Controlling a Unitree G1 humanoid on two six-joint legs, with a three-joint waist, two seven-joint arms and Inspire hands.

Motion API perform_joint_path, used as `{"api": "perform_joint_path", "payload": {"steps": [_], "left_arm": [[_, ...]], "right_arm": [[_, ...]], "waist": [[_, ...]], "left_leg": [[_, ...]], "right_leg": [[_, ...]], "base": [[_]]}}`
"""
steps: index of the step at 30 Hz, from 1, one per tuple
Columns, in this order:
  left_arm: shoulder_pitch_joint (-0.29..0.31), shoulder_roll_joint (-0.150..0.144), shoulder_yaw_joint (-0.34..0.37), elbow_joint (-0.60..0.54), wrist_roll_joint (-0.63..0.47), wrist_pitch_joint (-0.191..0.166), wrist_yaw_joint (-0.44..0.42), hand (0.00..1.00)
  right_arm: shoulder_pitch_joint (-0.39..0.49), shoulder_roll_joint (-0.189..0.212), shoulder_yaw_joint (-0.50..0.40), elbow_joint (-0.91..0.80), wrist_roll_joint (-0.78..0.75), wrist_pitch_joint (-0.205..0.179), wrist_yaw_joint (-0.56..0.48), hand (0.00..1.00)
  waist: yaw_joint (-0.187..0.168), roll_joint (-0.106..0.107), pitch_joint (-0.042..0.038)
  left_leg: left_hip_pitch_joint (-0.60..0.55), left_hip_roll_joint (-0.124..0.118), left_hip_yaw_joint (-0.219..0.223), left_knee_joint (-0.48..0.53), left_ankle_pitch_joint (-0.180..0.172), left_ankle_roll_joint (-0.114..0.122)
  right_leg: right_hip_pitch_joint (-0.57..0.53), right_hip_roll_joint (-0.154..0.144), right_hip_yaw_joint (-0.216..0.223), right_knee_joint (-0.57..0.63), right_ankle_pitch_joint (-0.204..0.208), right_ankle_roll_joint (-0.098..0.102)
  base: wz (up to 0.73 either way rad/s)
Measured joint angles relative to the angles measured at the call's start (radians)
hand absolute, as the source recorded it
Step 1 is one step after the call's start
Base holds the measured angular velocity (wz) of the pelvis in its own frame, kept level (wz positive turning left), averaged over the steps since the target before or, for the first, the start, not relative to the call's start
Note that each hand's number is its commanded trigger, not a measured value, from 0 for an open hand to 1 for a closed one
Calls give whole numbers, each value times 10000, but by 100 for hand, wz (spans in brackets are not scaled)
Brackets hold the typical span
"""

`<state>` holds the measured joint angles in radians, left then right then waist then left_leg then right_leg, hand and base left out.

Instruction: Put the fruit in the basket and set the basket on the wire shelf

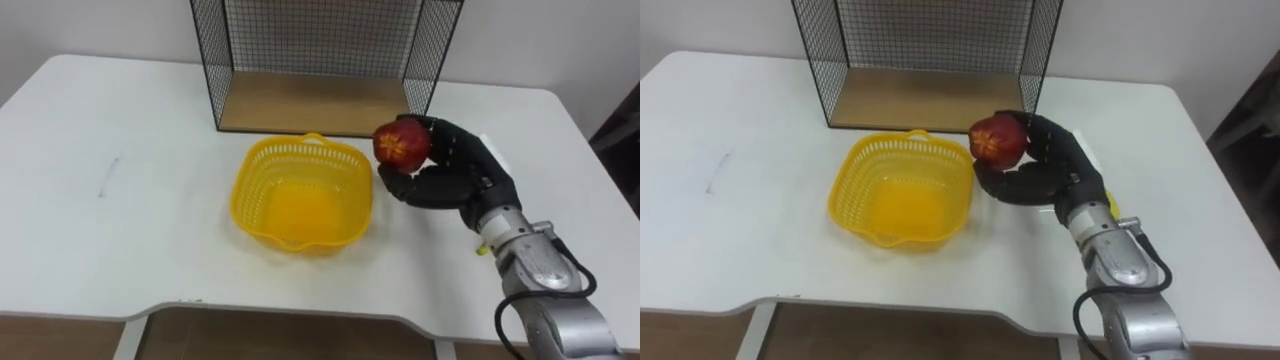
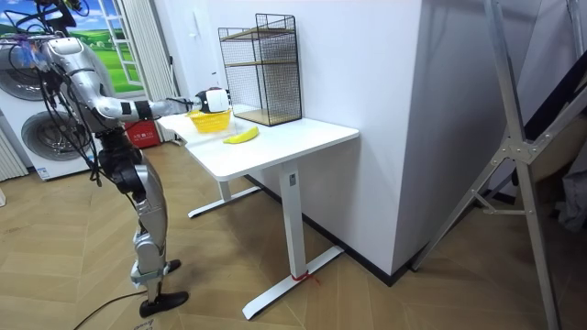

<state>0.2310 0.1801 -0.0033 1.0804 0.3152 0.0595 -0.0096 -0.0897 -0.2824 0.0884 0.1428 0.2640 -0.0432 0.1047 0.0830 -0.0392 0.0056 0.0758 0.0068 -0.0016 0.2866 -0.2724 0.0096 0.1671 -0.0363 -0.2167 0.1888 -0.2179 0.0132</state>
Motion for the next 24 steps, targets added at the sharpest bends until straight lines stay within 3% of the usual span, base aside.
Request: {"api": "perform_joint_path", "payload": {"steps": [5,11,22,24], "left_arm": [[17,11,-4,-3,2,0,-12,0],[-116,48,-136,-6,11,12,-48,0],[-351,68,-325,9,2,52,-61,0],[-349,82,-317,9,-2,76,-61,0]], "right_arm": [[-89,-61,19,-679,-141,1,74,100],[-534,-43,518,-877,-1567,11,359,100],[-604,-30,897,-1200,-2775,34,623,100],[-605,-33,949,-1200,-2953,202,623,100]], "waist": [[40,-18,-12],[73,-84,-34],[352,-207,-4],[365,-211,-6]], "left_leg": [[1,10,-40,16,1,-1],[2,7,-41,41,1,-1],[-80,-14,-148,45,1,-1],[-107,-17,-157,52,1,-1]], "right_leg": [[29,13,-50,-3,11,-14],[33,13,-51,13,17,-13],[9,6,-138,12,17,-13],[-15,5,-141,13,17,-13]], "base": [[2],[0],[2],[0]]}}
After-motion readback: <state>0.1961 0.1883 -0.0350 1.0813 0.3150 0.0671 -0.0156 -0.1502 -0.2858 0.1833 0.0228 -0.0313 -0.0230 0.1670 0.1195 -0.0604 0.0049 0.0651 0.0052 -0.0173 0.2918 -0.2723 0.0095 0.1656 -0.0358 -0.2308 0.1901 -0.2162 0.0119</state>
